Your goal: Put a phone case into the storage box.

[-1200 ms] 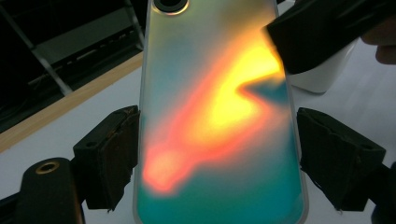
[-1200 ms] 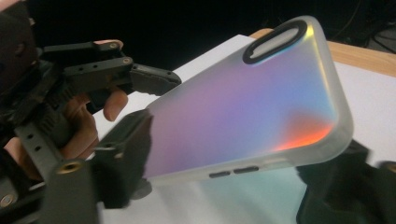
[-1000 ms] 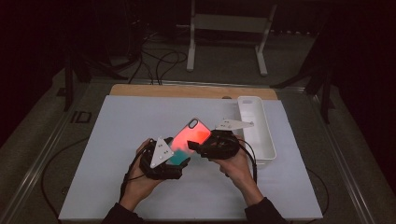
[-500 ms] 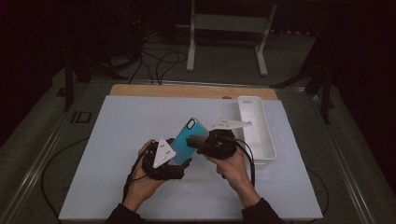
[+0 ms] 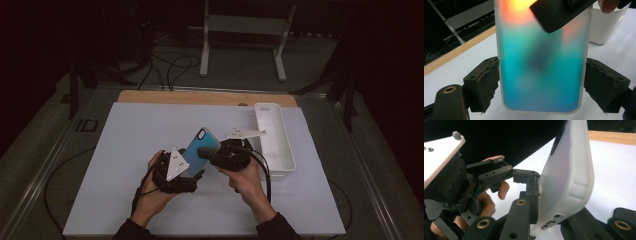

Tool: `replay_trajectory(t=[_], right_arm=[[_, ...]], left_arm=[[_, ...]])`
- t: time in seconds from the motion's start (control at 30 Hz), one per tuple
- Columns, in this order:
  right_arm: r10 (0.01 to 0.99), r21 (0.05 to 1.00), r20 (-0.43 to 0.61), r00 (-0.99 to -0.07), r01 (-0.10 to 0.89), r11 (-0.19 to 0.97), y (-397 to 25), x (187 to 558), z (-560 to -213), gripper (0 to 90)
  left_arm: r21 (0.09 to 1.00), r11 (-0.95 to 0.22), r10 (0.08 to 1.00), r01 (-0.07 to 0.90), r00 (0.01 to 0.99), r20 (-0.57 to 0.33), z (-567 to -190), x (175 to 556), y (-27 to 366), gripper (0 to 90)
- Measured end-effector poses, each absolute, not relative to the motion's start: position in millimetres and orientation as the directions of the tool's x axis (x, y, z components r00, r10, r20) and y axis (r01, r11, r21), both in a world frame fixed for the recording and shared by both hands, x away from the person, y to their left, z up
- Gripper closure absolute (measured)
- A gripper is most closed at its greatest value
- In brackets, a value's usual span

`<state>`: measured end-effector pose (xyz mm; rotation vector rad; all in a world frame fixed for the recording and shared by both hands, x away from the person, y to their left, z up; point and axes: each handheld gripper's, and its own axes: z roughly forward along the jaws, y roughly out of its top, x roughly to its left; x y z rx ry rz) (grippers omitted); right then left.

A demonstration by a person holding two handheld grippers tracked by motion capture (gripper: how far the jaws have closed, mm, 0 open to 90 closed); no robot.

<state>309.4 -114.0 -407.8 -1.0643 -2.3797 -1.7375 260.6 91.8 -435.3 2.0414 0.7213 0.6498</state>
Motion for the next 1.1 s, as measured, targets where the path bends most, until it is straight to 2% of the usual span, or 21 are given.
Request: replay_trajectory(t=[0.03,0.2,0.43,0.63,1.1], right_arm=[[0.509,0.84,0.382,-0.771,0.52,0.158,-113.0,308.5,-408.2,86.4],[0.53,0.849,0.351,-0.771,0.501,0.167,-112.5,307.6,-407.7,86.9],[0.534,0.855,0.339,-0.774,0.49,0.168,-119.2,309.1,-407.1,86.8],[0.537,0.862,0.325,-0.778,0.478,0.17,-128.7,309.7,-406.7,86.8],[0.476,0.889,0.291,-0.83,0.419,0.186,-144.6,306.1,-399.6,86.7]], left_arm=[[0.843,-0.476,0.689,0.252,0.703,0.178,-435.9,260.9,91.2,13.9],[0.844,-0.467,0.692,0.265,0.704,0.161,-437.7,262.7,93.3,11.4],[0.858,-0.392,0.687,0.333,0.726,0.032,-436.0,268.5,109.2,8.8],[0.863,-0.35,0.679,0.364,0.733,-0.033,-435.7,271.5,123.0,7.1],[0.853,-0.338,0.626,0.397,0.771,-0.111,-439.4,275.4,134.5,2.1]])
